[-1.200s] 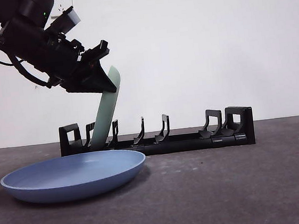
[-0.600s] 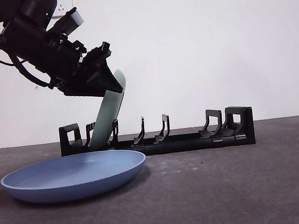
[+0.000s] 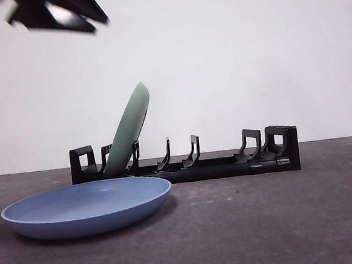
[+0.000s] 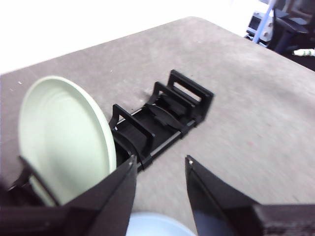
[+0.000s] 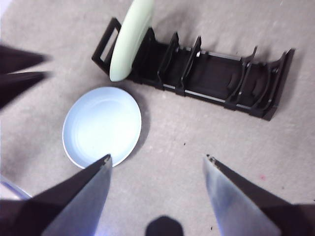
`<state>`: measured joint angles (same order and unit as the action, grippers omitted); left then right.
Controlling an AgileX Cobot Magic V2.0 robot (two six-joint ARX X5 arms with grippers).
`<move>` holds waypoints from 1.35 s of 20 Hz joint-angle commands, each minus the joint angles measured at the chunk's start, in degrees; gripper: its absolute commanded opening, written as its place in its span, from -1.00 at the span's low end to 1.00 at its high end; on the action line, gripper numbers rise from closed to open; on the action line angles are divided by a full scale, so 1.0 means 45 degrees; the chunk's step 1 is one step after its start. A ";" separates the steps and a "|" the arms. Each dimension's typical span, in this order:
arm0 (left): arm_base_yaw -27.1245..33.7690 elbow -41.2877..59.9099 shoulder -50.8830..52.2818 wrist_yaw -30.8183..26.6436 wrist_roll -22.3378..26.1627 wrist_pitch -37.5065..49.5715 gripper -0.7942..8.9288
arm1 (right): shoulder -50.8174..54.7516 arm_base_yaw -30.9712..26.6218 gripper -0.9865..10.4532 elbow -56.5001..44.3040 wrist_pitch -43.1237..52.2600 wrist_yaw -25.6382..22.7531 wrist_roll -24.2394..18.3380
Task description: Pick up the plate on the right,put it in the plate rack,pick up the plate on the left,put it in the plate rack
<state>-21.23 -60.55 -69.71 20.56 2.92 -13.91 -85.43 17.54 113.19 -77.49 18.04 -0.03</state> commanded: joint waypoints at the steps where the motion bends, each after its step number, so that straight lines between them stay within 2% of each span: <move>1: -0.0019 0.0024 0.1462 0.0102 0.1146 -0.1520 -0.37 | -0.0646 0.0393 -0.28 -0.0126 0.0359 0.0151 -0.0068; 8: -0.0053 0.0024 0.5051 0.0087 0.3609 -0.6426 -0.35 | -0.4036 0.2647 -0.28 -0.0131 0.1438 0.0126 -0.0019; 10: -0.0053 0.0024 0.5474 0.0092 0.4187 -0.7548 -0.04 | -0.5149 0.3157 -0.28 -0.0131 0.1695 0.0078 0.0000; 12: -0.0053 0.0024 0.5688 0.0092 0.4396 -0.8369 0.07 | -0.6207 0.3551 -0.28 -0.0131 0.1909 -0.0005 0.0000; 19: -0.0214 0.0019 0.5770 0.0092 0.4605 -0.8990 0.16 | -0.8854 0.4274 -0.28 -0.0131 0.2822 -0.0797 0.0306; 27: -0.0782 0.0019 0.5654 0.0083 0.4750 -0.9078 0.15 | -1.0166 0.4376 -0.28 -0.0131 0.3725 -0.1064 0.0685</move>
<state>-24.56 -60.55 -44.36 20.56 23.57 -54.85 -130.21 36.95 113.08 -60.95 13.34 2.39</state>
